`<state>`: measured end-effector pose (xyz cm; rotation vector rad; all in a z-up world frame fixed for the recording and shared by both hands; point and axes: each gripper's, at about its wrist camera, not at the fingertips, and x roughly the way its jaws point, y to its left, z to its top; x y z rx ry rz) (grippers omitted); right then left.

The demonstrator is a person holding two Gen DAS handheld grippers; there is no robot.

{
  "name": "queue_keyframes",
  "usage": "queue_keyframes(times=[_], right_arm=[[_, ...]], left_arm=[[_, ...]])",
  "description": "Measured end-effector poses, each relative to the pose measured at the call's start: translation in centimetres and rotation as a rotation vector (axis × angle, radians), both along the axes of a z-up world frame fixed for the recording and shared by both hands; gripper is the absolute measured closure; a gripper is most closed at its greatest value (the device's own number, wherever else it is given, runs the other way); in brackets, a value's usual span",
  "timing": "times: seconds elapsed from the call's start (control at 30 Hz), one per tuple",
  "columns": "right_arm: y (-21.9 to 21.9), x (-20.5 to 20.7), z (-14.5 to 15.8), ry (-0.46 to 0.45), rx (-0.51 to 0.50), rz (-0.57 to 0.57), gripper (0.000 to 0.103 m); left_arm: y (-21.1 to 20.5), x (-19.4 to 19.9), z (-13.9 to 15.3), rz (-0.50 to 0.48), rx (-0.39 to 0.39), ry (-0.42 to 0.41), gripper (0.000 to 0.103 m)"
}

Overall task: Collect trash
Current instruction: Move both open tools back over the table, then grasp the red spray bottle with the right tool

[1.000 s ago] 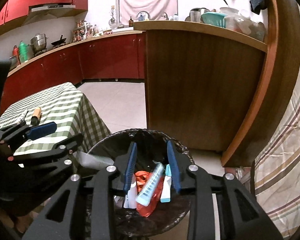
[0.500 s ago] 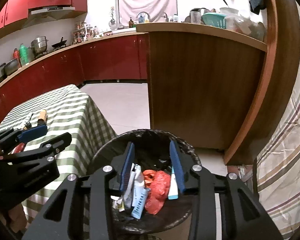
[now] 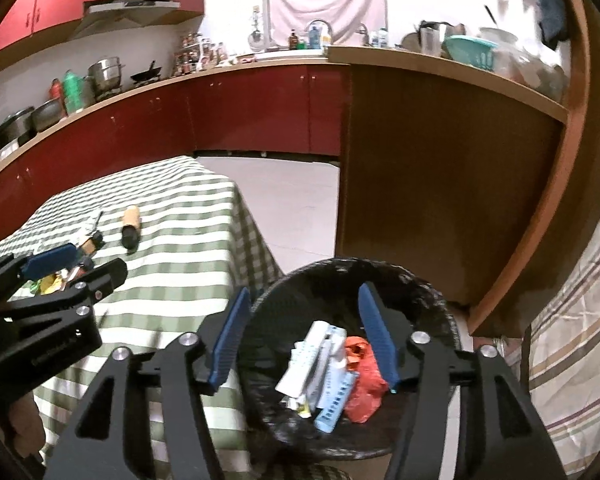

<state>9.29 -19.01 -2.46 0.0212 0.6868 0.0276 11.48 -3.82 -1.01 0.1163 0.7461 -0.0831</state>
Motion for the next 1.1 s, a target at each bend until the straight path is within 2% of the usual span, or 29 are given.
queue_keyframes(times=[0.13,0.77,1.1], right_arm=[[2.4,0.2,0.3,0.0,-0.004,0.038,0.039],[15.2,2.4,-0.3,0.051,-0.005,0.253,0.039],[19.5,4.5,-1.1,0.106,-0.041,0.282,0.039]], left_arm=[[3.3,-0.6,0.3,0.058,-0.002,-0.001,0.033],[19.3,-3.1,-0.4,0.346,0.03,0.03,0.031],[24.8,-3.8,-1.0,0.439,0.038,0.041,0.03]])
